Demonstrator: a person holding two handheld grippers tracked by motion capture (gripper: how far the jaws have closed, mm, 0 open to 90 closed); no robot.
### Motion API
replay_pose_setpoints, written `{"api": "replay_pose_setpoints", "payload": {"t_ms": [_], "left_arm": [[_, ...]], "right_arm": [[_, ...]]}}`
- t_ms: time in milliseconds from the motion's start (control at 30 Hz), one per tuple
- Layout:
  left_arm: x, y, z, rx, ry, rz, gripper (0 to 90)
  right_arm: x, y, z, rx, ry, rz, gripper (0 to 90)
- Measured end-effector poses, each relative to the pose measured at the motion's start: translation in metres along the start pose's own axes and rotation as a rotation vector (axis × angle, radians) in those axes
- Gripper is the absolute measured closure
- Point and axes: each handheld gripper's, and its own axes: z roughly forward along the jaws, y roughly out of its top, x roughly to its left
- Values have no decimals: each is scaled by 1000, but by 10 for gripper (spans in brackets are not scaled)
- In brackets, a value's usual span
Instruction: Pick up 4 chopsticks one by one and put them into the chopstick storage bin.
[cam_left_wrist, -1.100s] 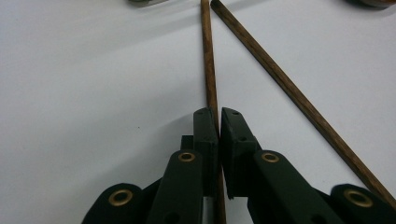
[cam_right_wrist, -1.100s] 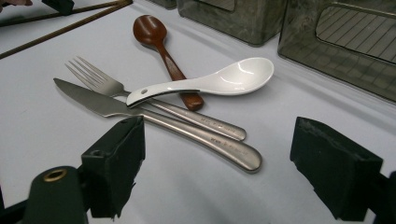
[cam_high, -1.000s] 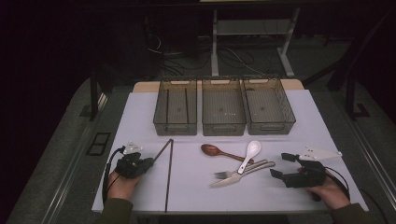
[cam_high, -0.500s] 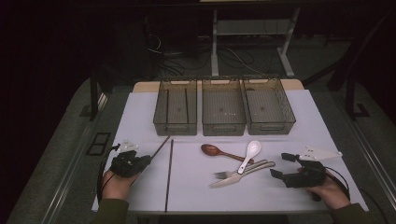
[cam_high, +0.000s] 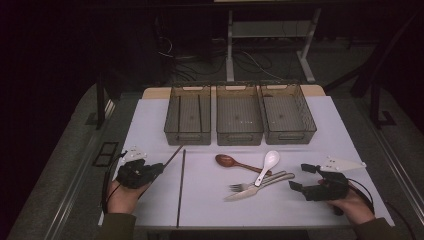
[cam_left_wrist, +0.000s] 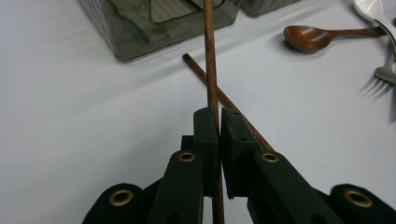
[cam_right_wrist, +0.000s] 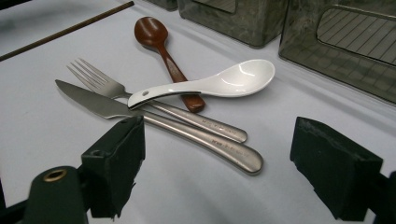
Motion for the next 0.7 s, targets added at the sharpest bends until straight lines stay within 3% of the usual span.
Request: {"api": "replay_pose_setpoints", "payload": {"t_ms": [267,700], "left_arm": [[-1,8,2,-15,-10,15,843],[-2,23,6,-46,-31,17,843]], "right_arm": [[4,0,6,11,25,-14,161],[14,2,22,32,26,-24,159]]}}
